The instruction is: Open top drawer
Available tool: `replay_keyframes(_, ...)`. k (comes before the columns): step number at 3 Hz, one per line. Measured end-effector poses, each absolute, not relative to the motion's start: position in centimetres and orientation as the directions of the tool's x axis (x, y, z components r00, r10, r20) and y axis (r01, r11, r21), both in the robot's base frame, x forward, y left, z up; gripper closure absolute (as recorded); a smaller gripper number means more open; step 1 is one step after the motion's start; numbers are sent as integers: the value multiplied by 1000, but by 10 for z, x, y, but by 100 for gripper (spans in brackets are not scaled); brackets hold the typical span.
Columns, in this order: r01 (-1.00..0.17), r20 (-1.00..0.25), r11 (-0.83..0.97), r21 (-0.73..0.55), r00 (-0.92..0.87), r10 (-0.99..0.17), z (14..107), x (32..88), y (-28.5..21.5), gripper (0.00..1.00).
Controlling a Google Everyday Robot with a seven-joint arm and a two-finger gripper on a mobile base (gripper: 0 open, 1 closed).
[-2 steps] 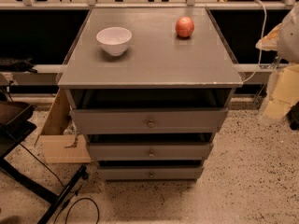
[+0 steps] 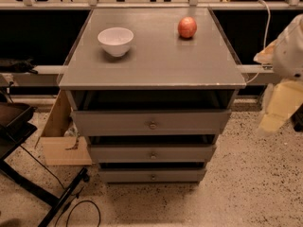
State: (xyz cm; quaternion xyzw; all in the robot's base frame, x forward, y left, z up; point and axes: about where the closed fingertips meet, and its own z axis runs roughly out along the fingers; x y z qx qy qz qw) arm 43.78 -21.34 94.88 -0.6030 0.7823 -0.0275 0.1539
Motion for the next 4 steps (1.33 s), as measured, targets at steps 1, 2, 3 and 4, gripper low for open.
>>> replay_keyframes(1, -948, -194, 245, -204, -206, -959, 890, 443, -204, 0)
replay_keyframes(2, -961, -174, 192, -197, -158, -972, 832, 458, -188, 0)
replay_keyframes(3, -973, -172, 112, -203, -77, -982, 770, 483, -169, 0)
replay_keyframes(4, -977, -160, 68, -200, -36, -986, 736, 503, -160, 0)
